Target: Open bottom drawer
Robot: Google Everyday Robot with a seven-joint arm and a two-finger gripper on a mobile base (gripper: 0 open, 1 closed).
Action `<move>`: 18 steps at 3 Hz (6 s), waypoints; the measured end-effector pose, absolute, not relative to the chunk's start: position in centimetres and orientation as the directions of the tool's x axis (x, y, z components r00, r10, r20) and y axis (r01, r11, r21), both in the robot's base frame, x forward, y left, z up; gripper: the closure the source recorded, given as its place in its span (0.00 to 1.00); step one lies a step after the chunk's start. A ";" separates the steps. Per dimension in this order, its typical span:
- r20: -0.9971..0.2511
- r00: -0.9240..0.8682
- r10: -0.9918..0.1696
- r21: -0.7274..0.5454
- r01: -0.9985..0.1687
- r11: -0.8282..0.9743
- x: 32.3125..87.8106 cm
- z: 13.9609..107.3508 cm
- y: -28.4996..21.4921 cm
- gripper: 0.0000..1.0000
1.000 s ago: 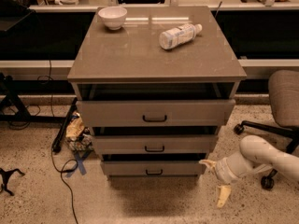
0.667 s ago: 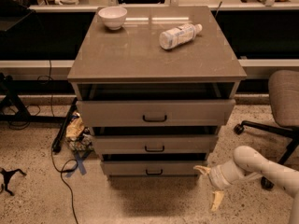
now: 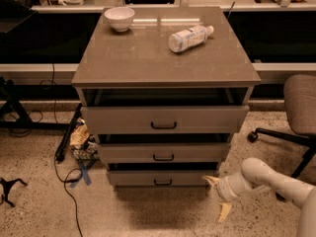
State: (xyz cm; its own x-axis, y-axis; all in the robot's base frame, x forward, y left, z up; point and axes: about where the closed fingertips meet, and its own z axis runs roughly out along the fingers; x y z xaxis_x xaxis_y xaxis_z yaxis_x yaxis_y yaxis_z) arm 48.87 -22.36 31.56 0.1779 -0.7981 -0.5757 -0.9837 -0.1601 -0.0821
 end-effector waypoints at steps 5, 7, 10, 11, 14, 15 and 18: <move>-0.497 0.287 -0.819 -0.321 -0.938 -0.133 55.6 23.2 -19.6 0.00; -0.436 0.312 -0.844 -0.370 -0.917 -0.148 59.5 18.8 -18.4 0.00; -0.413 0.195 -0.890 -0.442 -0.897 0.009 64.6 16.6 -17.8 0.00; -0.407 0.157 -0.900 -0.411 -0.911 0.027 65.9 16.4 -17.0 0.00; -0.381 0.075 -0.921 -0.280 -0.959 0.038 63.0 17.4 -17.6 0.73; -0.389 0.043 -0.920 -0.201 -0.979 0.039 58.9 18.0 -18.6 0.95; -0.417 -0.025 -0.909 -0.124 -0.989 0.084 54.0 18.8 -19.9 0.84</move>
Offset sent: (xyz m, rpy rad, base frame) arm 0.0872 0.0172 -0.0854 0.0433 -0.3022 -0.1394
